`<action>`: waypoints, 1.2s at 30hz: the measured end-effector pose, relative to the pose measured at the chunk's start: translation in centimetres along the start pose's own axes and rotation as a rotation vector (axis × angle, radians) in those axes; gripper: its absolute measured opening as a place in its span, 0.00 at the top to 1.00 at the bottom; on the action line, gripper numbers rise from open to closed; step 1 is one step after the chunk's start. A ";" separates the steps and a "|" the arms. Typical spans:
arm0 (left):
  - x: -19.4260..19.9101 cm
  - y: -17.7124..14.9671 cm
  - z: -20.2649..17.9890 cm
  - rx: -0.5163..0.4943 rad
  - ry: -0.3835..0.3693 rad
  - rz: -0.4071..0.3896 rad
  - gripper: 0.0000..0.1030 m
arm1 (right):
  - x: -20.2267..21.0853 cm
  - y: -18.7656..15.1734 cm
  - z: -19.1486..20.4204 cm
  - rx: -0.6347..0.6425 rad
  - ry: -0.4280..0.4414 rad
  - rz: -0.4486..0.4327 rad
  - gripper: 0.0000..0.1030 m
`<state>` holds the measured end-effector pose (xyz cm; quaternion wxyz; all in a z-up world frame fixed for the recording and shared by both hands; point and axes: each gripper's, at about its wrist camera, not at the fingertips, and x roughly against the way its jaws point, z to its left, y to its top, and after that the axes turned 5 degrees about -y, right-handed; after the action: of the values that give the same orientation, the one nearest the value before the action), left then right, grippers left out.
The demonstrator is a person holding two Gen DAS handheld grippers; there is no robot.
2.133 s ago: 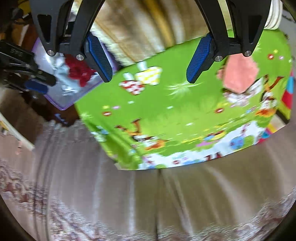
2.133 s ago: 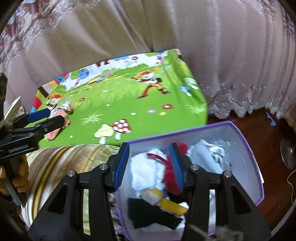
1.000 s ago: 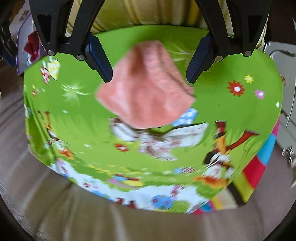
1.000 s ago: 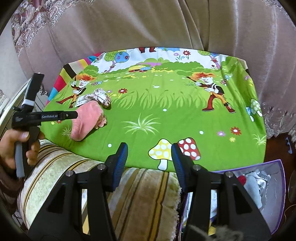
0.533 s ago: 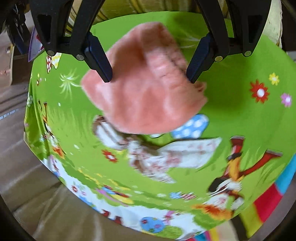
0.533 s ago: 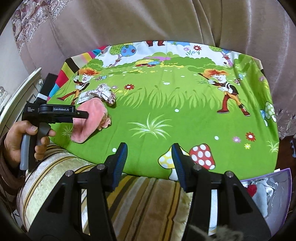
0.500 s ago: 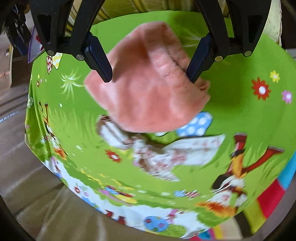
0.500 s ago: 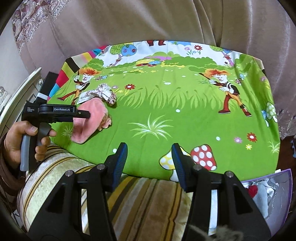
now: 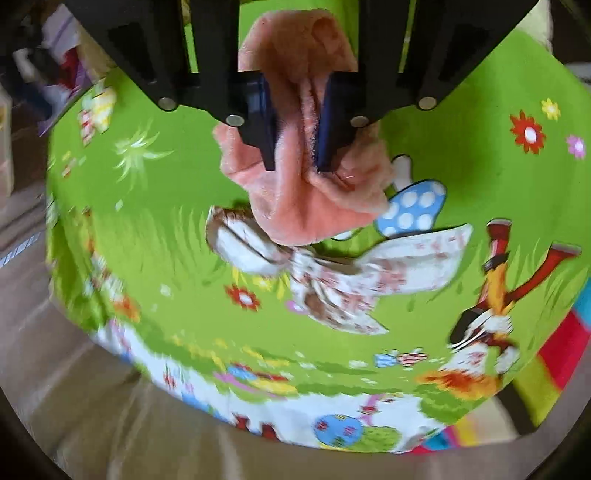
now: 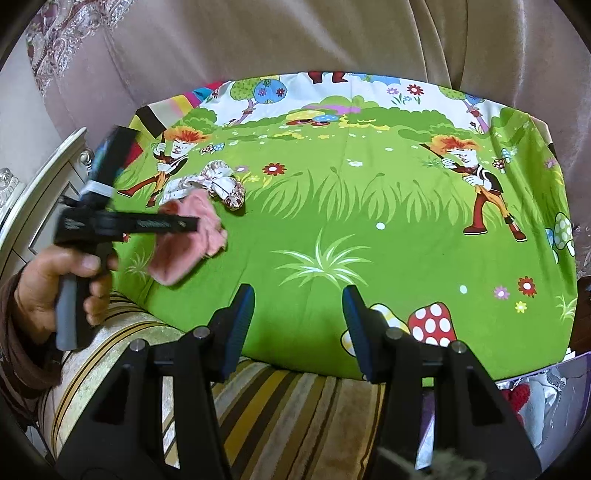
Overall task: Organize soft objects
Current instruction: 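Grasp the pink fleece with the left tool while the right tool grasps the floral cloth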
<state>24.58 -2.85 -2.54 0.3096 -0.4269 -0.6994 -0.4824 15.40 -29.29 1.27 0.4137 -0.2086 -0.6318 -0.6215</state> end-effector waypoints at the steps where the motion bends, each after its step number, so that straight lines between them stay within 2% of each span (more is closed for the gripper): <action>1: 0.9 -0.1 0.8 0.031 -0.018 -0.025 0.80 | -0.2 0.1 0.1 0.001 0.000 0.003 0.48; 4: 2.9 -0.5 2.5 0.093 -0.022 -0.077 0.81 | -0.8 0.6 0.8 0.015 0.005 0.009 0.48; 7: 4.7 -1.2 4.0 0.136 0.007 -0.133 0.81 | -1.9 1.5 1.8 0.028 0.016 0.018 0.48; 15: 6.1 -1.7 6.8 0.209 0.070 -0.209 0.81 | -5.0 4.8 6.3 0.153 0.021 0.004 0.47; 23: 6.1 -1.8 7.5 0.206 0.092 -0.239 0.81 | -10.2 9.0 11.6 0.297 0.010 -0.022 0.44; 26: 6.3 -1.7 7.8 0.205 0.104 -0.254 0.81 | -12.3 10.1 13.0 0.309 0.010 -0.016 0.44; 36: 5.6 -1.3 9.1 0.230 0.102 -0.254 0.81 | -16.9 10.8 16.9 0.367 -0.003 0.001 0.44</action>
<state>20.70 7.15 -1.51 0.3280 -0.2718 -0.7818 -0.4552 28.97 -7.33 -3.42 0.4443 -0.1311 -0.7351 -0.4951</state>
